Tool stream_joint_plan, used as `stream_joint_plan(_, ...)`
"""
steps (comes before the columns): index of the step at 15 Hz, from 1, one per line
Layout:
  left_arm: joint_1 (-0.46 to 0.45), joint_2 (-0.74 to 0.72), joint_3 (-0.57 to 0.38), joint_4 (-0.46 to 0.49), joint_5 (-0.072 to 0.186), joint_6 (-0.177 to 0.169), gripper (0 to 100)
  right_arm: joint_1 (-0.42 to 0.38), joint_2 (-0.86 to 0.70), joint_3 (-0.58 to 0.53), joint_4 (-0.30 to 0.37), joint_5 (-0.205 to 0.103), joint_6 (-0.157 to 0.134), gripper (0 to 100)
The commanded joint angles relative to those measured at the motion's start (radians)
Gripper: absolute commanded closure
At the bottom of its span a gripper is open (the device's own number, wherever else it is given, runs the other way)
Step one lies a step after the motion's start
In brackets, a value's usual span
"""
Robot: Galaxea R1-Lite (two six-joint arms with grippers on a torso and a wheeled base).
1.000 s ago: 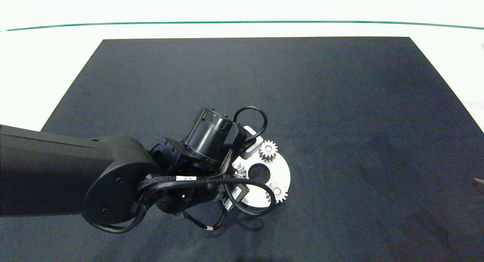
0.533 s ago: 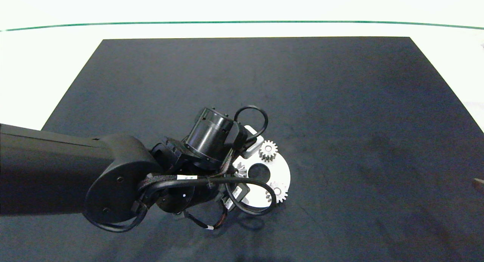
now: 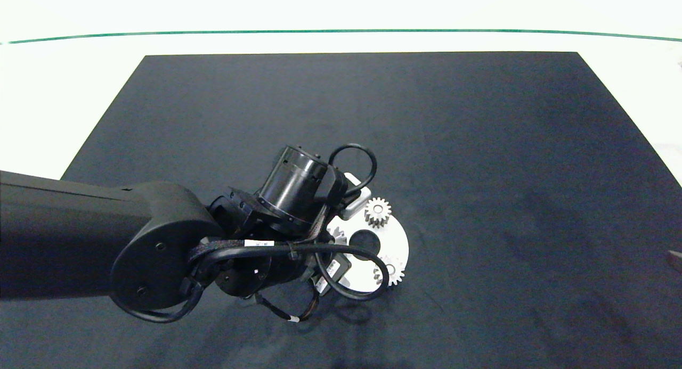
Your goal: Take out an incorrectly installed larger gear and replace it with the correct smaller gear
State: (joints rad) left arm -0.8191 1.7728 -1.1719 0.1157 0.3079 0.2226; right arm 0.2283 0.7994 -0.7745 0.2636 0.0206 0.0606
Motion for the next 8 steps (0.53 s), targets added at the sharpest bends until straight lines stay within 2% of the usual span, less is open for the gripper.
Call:
stream_joint_plan(1,0.0,-0.013,-0.003,0.022,0.002,0.001,60,0.0,-0.003,0.0,0.002,0.001,0.001,0)
stream_joint_plan(8,0.009,-0.065,-0.052,0.128,0.002,0.0,60,0.0,0.0,0.0,0.002,0.001,0.001,0)
